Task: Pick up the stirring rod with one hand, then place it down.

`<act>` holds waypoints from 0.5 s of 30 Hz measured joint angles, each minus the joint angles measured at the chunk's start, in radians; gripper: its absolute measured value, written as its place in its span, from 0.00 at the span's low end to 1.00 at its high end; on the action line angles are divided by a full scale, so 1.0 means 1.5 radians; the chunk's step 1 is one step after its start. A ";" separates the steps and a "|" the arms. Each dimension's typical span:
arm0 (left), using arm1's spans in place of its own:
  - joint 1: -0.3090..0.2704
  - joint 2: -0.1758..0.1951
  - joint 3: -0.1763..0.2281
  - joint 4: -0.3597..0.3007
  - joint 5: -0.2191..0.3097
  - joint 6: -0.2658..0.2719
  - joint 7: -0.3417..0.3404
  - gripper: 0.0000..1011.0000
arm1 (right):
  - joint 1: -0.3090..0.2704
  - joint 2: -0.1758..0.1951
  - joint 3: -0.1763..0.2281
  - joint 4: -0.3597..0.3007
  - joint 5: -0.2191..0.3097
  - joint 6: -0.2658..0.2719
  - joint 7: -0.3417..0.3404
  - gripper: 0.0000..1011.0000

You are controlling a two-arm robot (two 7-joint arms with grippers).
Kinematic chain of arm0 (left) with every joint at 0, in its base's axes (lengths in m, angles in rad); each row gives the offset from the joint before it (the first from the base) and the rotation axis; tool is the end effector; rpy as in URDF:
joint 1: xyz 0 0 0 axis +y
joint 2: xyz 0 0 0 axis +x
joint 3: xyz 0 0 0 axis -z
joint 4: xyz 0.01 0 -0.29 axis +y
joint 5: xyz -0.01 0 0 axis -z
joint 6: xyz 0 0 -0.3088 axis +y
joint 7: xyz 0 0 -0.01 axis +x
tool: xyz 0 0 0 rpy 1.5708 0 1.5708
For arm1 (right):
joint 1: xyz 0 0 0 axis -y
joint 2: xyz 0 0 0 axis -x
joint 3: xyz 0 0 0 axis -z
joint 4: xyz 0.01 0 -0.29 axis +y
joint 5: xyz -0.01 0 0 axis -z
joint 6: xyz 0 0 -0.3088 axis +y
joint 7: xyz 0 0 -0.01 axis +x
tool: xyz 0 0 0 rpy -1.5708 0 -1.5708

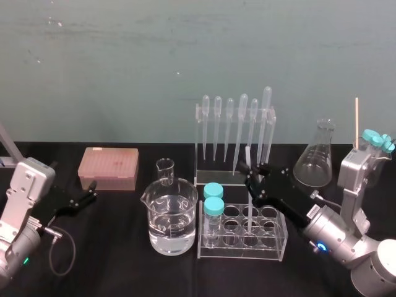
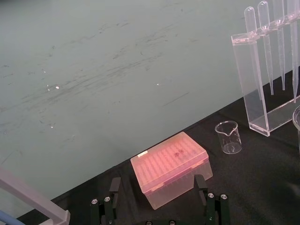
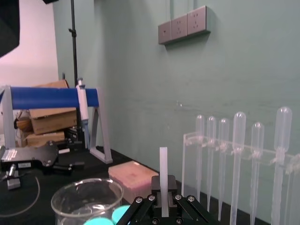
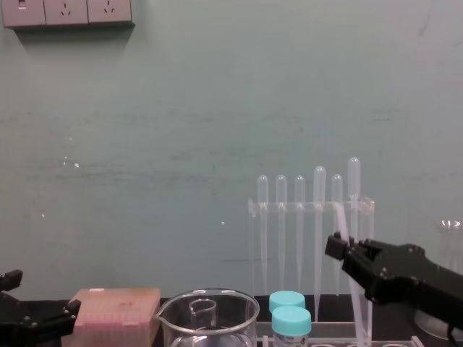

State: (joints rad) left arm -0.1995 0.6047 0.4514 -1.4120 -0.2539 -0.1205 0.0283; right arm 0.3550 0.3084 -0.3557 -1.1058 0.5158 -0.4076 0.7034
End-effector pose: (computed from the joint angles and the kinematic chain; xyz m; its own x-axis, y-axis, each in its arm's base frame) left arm 0.3581 0.0827 -0.3023 0.2923 0.8803 0.3737 -0.9553 0.2873 0.0703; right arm 0.4124 -0.0382 -0.3249 0.7365 -0.6745 0.0509 0.6496 0.7262 0.2249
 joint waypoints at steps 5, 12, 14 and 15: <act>0.000 0.000 0.000 0.000 0.000 0.000 0.000 0.99 | -0.004 -0.002 -0.002 0.005 -0.016 -0.002 -0.011 0.07; 0.000 0.000 0.000 0.000 0.000 0.000 0.000 0.99 | -0.004 -0.003 -0.002 0.006 -0.019 -0.004 -0.013 0.07; 0.000 0.000 0.000 0.000 0.000 0.000 0.000 0.99 | -0.004 -0.003 -0.002 0.006 -0.019 -0.004 -0.013 0.07; 0.000 0.000 0.000 0.000 0.000 0.000 0.000 0.99 | -0.004 -0.003 -0.002 0.006 -0.019 -0.004 -0.013 0.07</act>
State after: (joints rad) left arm -0.1996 0.6047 0.4514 -1.4120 -0.2539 -0.1205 0.0283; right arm 0.3485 0.3038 -0.3583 -1.0973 0.4870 -0.4131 0.6836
